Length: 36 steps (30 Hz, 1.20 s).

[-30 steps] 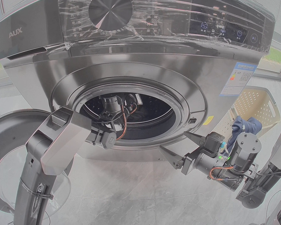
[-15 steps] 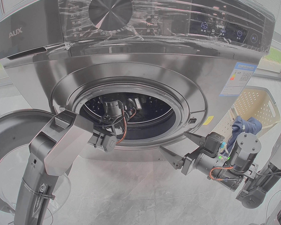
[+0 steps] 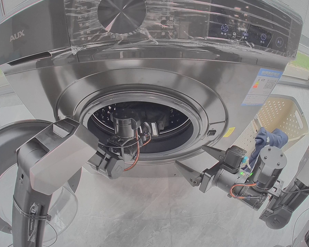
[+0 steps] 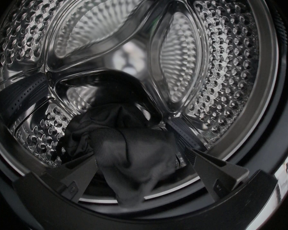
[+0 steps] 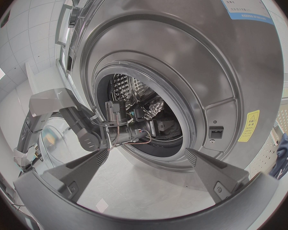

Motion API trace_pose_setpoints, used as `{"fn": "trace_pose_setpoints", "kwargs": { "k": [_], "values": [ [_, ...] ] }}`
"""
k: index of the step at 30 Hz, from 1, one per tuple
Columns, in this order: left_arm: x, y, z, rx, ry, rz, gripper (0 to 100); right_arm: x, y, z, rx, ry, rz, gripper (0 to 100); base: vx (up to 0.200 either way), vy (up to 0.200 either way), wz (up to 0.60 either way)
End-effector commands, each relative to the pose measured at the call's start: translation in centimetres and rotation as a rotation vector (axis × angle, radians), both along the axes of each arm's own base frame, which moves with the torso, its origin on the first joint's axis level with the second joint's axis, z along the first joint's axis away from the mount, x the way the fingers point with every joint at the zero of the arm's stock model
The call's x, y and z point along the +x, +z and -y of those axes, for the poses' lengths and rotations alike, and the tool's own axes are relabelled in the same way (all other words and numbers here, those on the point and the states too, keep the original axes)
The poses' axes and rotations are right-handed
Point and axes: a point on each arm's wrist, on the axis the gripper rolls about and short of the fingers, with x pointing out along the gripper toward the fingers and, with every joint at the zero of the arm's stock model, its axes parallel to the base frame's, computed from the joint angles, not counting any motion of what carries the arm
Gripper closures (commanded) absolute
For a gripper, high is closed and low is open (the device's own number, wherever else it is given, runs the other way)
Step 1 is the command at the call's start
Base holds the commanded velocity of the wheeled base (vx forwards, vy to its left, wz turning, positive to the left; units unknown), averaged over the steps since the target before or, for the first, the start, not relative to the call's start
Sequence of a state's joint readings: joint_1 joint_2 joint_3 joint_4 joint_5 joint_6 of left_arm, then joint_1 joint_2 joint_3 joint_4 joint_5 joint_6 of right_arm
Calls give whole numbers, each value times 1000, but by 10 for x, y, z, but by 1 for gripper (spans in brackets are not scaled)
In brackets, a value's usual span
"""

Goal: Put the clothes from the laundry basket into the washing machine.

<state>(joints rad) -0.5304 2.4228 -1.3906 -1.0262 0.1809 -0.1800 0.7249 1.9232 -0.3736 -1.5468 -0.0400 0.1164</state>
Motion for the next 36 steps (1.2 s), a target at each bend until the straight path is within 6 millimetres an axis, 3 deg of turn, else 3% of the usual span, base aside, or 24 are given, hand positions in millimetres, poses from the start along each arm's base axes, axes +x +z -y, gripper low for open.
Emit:
{"fn": "trace_pose_setpoints", "kwargs": {
  "k": [1,2,6,9,12,13,14,18,23,29,36],
  "values": [
    [-39,26,5,7,-71,-5,0,0,0,0,0,1,0,0,0,0,0],
    [-54,20,4,39,-100,-43,0,-1,-1,0,-3,1,-4,0,0,0,0],
    [-72,-1,-2,134,-146,-91,0,-1,-2,1,-6,-1,-7,0,0,0,0],
    [-88,-10,-7,146,-167,-83,0,-2,-1,2,-4,-2,-5,0,0,0,0],
    [-120,-12,-10,156,-235,-92,0,-2,-1,2,-4,-1,-7,0,0,0,0],
    [-120,-12,-10,156,-235,-92,0,-2,-1,2,-4,-1,-7,0,0,0,0],
    [-144,-14,-14,171,-280,-109,0,-4,-1,4,-9,1,-11,0,0,0,0],
    [-183,-4,-25,127,-368,-76,0,-12,2,11,-10,-5,-10,0,0,0,0],
    [-230,12,-52,86,-415,-49,0,-32,13,34,-6,-24,4,0,0,0,0],
    [-257,32,-84,57,-355,1,0,-44,17,58,-4,-73,5,0,0,0,0],
    [-283,37,-111,51,-346,8,0,-53,17,89,-11,-172,-4,0,-29,0,0]
  ]
}}
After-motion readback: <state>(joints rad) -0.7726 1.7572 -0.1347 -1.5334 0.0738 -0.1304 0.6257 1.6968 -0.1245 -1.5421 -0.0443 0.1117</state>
